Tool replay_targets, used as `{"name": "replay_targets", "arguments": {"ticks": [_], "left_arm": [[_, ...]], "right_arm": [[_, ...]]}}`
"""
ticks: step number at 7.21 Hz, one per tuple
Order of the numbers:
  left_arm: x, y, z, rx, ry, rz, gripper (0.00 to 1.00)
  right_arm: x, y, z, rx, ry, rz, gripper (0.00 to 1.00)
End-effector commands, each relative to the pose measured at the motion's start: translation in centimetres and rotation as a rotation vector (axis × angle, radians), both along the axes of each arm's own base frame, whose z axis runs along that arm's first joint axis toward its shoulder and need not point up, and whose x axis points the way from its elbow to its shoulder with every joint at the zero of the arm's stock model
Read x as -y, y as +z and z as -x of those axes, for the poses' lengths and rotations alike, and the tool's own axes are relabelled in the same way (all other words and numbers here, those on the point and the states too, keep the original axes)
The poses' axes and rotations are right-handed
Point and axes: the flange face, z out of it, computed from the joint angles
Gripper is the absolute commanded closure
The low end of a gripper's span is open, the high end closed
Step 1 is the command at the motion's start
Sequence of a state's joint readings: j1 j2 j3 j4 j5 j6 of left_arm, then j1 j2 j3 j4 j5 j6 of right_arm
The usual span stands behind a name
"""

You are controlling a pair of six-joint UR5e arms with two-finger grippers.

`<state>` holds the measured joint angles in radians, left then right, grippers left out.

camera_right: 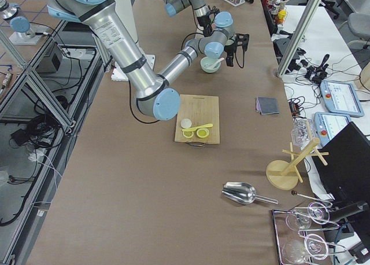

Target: Put spoon and ice into bowl

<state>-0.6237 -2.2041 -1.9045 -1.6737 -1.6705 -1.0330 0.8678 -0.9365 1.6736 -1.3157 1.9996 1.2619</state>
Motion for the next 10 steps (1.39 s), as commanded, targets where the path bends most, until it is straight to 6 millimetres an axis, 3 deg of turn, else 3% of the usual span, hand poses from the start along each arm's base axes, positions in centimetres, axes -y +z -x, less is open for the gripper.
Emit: {"name": "replay_targets", "arguments": {"ticks": [1, 2, 4, 5, 6, 7, 8, 9, 10], "left_arm": [[1.8, 1.4, 11.2, 0.079, -0.030, -0.009, 0.02], [3.3, 3.1, 16.2, 0.104, -0.092, -0.011, 0.02], [6.9, 10.4, 27.1, 0.265, 0.007, -0.095, 0.02], [8.3, 13.8, 33.0, 0.332, 0.031, -0.121, 0.02], [9.4, 16.3, 36.3, 0.338, 0.041, -0.092, 0.02], [10.3, 17.5, 36.8, 0.338, 0.029, -0.093, 0.02], [11.4, 22.2, 36.6, 0.351, 0.036, -0.041, 0.02], [9.7, 31.3, 37.3, 0.399, 0.062, 0.110, 0.02], [10.7, 34.5, 40.5, 0.399, 0.025, 0.137, 0.02]], "right_arm": [[-4.9, 5.4, -10.7, -0.194, -0.181, -0.129, 0.00], [-5.8, 9.7, -16.4, -0.246, -0.253, -0.186, 0.00], [-6.6, 18.7, -26.1, -0.338, -0.364, -0.271, 0.00], [-6.5, 21.9, -29.3, -0.412, -0.425, -0.338, 0.00], [-5.4, 25.3, -31.1, -0.435, -0.433, -0.295, 0.00], [-4.4, 28.6, -33.0, -0.448, -0.408, -0.219, 0.00], [-3.5, 32.1, -34.9, -0.466, -0.389, -0.146, 0.00], [-3.5, 33.0, -36.2, -0.466, -0.367, -0.144, 0.00], [-4.6, 34.2, -37.2, -0.446, -0.357, -0.119, 0.00]]}}
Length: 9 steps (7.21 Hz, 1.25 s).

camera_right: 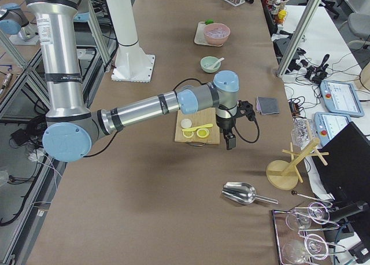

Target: Put spoon and ice into bowl

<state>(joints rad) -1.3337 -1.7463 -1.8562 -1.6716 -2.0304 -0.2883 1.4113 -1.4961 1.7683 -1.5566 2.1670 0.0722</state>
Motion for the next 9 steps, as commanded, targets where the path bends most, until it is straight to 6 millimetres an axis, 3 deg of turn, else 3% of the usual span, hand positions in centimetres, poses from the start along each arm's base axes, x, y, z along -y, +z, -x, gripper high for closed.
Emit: {"name": "replay_targets", "arguments": {"ticks": [1, 2, 3, 6, 9], "left_arm": [[-0.5, 7.4, 5.1, -0.064, -0.039, 0.129, 0.02], [-2.6, 9.9, 6.7, -0.190, -0.022, 0.206, 0.02], [-4.1, 11.5, 8.1, -0.215, -0.041, 0.238, 0.02], [-5.5, 16.6, 8.4, -0.213, -0.057, 0.340, 0.02], [-6.9, 17.9, 10.2, -0.222, -0.093, 0.363, 0.02]], "right_arm": [[-1.8, 2.7, -2.1, 0.052, 0.028, 0.061, 0.00], [-3.7, 3.8, -3.1, 0.110, 0.039, 0.092, 0.00], [-4.1, 3.7, -3.2, 0.147, 0.038, 0.101, 0.00], [-4.7, 4.4, -2.8, 0.206, 0.037, 0.150, 0.00], [-4.5, 4.2, -2.8, 0.205, 0.037, 0.146, 0.00]]}}
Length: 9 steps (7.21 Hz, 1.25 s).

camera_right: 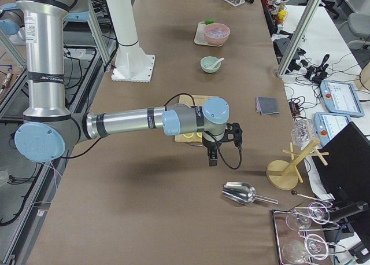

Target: Put spoon and ice into bowl

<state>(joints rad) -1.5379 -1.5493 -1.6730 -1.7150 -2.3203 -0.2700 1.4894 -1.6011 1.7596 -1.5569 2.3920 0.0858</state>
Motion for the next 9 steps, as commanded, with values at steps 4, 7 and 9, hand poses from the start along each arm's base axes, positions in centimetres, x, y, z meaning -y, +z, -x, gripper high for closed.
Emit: {"name": "replay_targets", "arguments": {"ticks": [4, 7, 9], "left_arm": [[0.15, 0.00, 0.87, -0.001, -0.021, 0.006, 0.02], [0.29, -0.14, 0.87, -0.001, -0.028, 0.009, 0.02], [0.36, -0.13, 0.88, 0.000, -0.029, 0.010, 0.02]], "right_arm": [[-0.13, 0.30, -0.06, -0.007, 0.001, 0.005, 0.00], [-0.33, 0.69, -0.15, -0.008, 0.003, 0.014, 0.00], [-0.33, 0.77, -0.15, -0.008, 0.003, 0.015, 0.00]]}}
